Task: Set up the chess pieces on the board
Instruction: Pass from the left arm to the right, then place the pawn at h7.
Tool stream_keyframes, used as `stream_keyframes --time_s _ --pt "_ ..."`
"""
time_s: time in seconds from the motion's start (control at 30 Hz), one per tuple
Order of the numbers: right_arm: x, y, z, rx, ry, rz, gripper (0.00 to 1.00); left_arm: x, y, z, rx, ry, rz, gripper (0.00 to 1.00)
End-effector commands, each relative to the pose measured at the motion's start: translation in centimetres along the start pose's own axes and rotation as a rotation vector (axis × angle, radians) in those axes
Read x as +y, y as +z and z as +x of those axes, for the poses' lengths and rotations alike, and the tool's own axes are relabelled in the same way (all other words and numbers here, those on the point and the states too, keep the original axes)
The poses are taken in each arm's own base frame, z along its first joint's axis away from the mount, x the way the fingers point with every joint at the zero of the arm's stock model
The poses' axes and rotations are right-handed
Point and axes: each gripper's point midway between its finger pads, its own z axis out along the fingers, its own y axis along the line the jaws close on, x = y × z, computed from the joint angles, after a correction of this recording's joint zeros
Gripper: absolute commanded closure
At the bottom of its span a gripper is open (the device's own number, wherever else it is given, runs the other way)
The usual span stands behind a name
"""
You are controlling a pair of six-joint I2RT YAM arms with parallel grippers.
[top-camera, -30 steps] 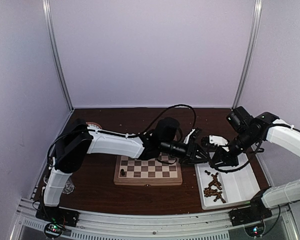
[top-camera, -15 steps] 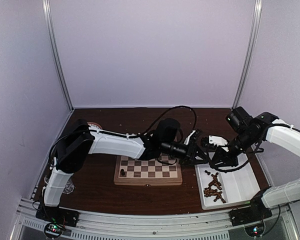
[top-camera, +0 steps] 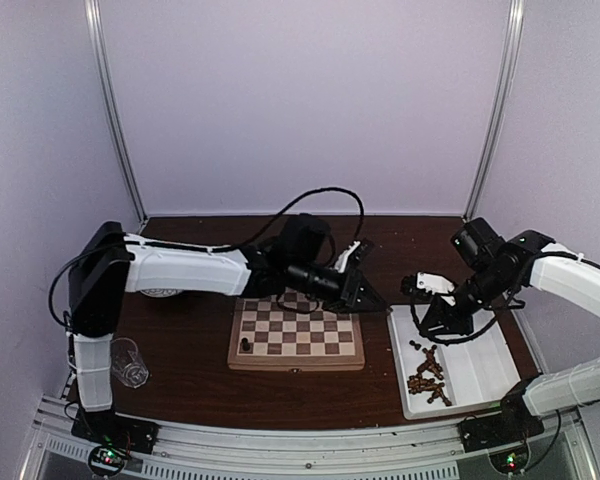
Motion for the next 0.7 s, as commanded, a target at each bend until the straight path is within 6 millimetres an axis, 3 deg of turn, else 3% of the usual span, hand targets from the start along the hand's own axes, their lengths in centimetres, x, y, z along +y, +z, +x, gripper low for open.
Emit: stream_keyframes --time_s 0.0,0.1,0.2,0.4,0.5,0.67 --pt "-0.8 0.9 0.6 -0.006 0.055 0.019 0.96 1.1 -7.0 -1.1 -0.049 0.114 -0.2 0.96" --pt "-1.6 1.5 0.8 -0.001 0.076 0.038 0.96 3.1 -10.4 0.3 -0.033 0.135 -0.359 0.96" --pt "-2.6 1.8 1.2 0.016 0.1 0.075 0.96 6.2 -14.9 2.0 -0.006 0.201 -0.632 0.96" --pt "-2.9 2.3 1.6 0.027 0.112 0.072 0.96 10.4 -22.9 5.6 0.049 0.269 -1.006 0.96" --pt "-2.8 2.4 1.5 0.026 0.113 0.065 0.95 11.9 -24.7 7.0 0.062 0.251 -1.066 0.96" --pt "-2.8 2.5 1.5 0.029 0.117 0.056 0.95 14.8 -25.1 8.2 0.091 0.213 -1.118 0.96"
